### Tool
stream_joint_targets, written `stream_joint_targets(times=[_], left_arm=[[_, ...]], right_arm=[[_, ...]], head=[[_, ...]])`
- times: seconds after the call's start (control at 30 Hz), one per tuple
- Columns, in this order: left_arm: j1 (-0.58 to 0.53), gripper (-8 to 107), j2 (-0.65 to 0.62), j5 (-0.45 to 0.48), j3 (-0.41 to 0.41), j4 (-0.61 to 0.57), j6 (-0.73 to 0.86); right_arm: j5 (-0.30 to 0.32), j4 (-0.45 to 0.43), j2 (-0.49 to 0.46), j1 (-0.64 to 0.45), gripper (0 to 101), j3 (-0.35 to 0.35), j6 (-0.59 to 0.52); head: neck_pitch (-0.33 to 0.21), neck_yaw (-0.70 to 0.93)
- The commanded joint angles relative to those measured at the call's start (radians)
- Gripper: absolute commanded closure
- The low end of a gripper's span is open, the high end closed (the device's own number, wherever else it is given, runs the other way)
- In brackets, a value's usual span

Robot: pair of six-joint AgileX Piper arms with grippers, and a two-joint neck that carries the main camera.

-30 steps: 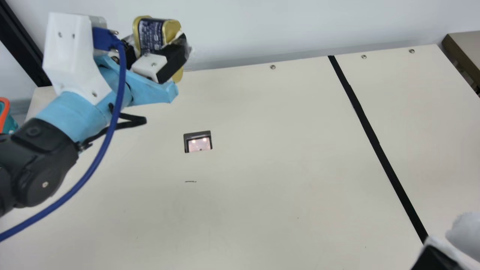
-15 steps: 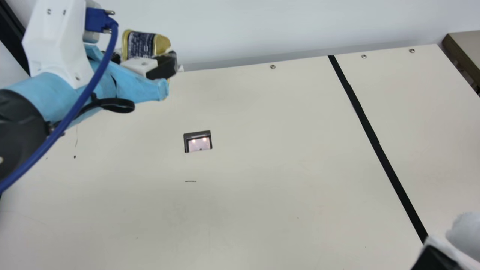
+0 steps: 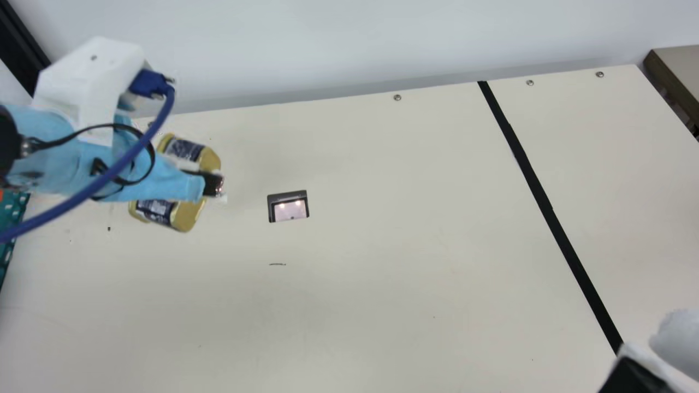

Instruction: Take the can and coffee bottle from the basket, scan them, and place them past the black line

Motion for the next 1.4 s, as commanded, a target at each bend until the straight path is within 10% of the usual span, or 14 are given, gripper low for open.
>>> stream_joint_targets(times=[0.0,0.6,0.67,1.13,1.37], left_arm=[[-0.006,89,0.021,0.044,0.001,-0.04,0.085],[-0.231,89,0.208,0.041,0.067,-0.097,0.445],[-0.243,9,0.209,0.043,0.068,-0.099,0.464],[-0.127,9,0.003,-0.095,0.183,-0.39,0.564],[-0.006,9,-0.183,-0.264,0.336,-0.656,0.661]], right_arm=[[0.0,0.0,0.0,0.0,0,0.0,0.0],[0.0,0.0,0.0,0.0,0,0.0,0.0],[0.0,0.0,0.0,0.0,0,0.0,0.0],[-0.002,0.01,0.003,-0.009,0,0.001,-0.009],[-0.127,-0.002,0.107,0.033,0,0.014,-0.074]], head=[[-0.007,-0.001],[-0.007,-0.001],[-0.007,-0.001],[-0.007,-0.001],[-0.007,-0.001]])
